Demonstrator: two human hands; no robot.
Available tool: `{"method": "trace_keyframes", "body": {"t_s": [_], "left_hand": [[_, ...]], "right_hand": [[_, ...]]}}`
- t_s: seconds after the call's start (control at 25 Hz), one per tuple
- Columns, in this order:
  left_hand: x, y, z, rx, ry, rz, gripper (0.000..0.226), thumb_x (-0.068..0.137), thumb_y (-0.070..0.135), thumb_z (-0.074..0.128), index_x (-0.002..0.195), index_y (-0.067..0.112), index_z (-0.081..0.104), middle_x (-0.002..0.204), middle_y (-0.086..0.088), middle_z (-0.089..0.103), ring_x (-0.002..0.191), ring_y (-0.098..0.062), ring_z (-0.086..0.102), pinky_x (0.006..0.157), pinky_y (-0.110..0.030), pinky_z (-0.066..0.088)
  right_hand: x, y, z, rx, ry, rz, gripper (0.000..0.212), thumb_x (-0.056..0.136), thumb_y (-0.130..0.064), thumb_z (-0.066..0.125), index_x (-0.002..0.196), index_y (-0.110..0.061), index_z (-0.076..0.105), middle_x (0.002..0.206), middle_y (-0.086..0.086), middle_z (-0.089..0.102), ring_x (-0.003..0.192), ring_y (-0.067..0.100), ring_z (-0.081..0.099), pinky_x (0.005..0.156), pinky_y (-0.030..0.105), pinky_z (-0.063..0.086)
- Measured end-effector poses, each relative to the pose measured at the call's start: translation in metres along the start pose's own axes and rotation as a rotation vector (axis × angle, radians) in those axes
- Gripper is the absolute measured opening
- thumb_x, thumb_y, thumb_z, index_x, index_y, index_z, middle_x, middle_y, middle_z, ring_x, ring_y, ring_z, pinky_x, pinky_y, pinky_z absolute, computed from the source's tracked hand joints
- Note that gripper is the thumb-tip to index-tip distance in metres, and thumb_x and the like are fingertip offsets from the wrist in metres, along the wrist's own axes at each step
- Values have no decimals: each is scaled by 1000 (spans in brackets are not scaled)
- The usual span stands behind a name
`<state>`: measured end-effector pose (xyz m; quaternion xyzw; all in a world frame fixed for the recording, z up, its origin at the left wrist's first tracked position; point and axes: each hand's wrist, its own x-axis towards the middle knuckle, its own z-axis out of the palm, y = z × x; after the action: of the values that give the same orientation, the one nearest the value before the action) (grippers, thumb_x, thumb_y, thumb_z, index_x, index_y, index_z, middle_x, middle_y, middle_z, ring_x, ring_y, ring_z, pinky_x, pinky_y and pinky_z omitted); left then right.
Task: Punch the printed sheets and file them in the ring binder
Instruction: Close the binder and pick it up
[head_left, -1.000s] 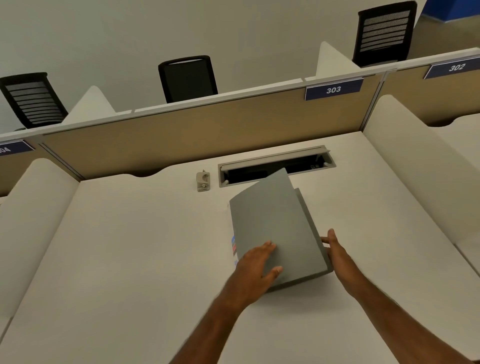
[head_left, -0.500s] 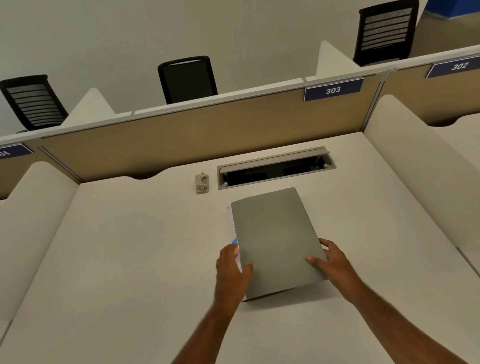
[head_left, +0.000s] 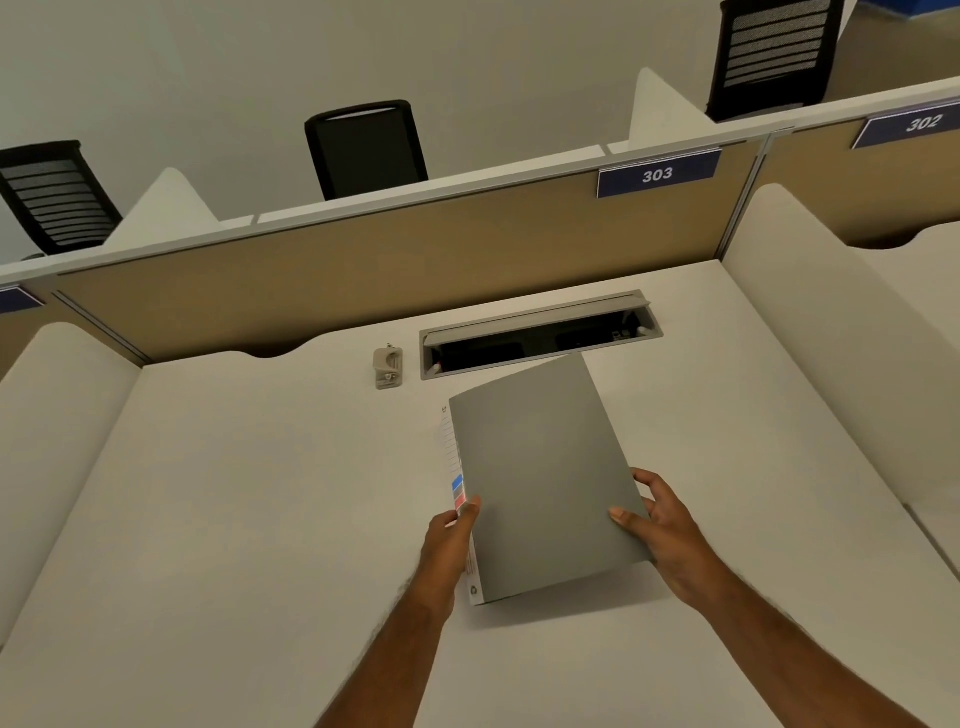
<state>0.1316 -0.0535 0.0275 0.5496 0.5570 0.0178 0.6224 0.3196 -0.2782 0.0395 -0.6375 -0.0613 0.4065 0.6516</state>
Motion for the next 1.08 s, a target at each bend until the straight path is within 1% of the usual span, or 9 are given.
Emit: {"method": "trace_keyframes", "body": {"t_s": [0.12,0.2,0.32,0.4,0.48,0.68,0.84,1.0,1.08], "left_hand": [[-1,12,16,-29,-39,42,58,87,62,67,131,25,59,121,3,71,111,-20,68,101,-50,55],[-1,23,28,-59,-46,80,50,90,48,72,131,21,60,116,3,74,105,-18,72,97,-47,58],[-6,43,54,-32,-57,136,45,92,37,73,132,19,59,116,1,72,103,-17,71,89,-37,59],[-8,56,74,-3,-69,177,47,92,35,74,134,21,56,118,1,69,104,-16,69,86,-34,59],[-7,67,95,33,-91,200,50,91,36,74,135,22,55,121,1,67,106,-16,68,89,-35,59],[-5,89,146,82,-146,210,53,92,34,74,138,18,51,124,0,64,106,-17,66,85,-29,55],[-4,100,179,139,-184,197,56,94,34,71,142,17,46,131,-3,61,106,-18,64,85,-29,52],[0,105,204,218,-213,205,57,97,34,67,144,16,42,122,1,57,100,-15,60,84,-27,50],[6,106,213,240,-221,204,55,97,34,68,142,15,44,124,-1,59,100,-14,60,85,-27,49]], "right_hand": [[5,-7,-19,28,12,-10,52,91,-1,66,133,-26,49,114,10,74,102,34,71,80,45,58],[10,-14,-34,39,30,-19,52,90,-2,67,133,-25,49,114,11,74,102,34,71,81,46,58],[18,-25,-63,55,66,-30,53,89,-1,67,134,-24,50,114,12,74,101,33,71,79,43,58],[24,-33,-83,67,89,-29,52,90,0,67,134,-23,51,113,11,74,99,31,71,74,40,59],[30,-40,-104,64,111,-29,52,89,0,66,134,-24,51,112,10,75,97,29,72,69,37,60],[42,-54,-154,42,169,-7,54,89,-2,68,135,-26,52,113,9,74,96,27,72,68,36,60],[49,-61,-184,29,191,14,53,90,-3,67,134,-27,53,112,8,74,95,25,72,67,35,59],[59,-61,-204,13,227,24,53,90,-2,67,136,-25,54,118,7,72,103,28,68,76,38,57],[64,-60,-211,2,231,22,55,89,-3,68,138,-24,53,121,6,71,107,28,68,79,38,56]]}}
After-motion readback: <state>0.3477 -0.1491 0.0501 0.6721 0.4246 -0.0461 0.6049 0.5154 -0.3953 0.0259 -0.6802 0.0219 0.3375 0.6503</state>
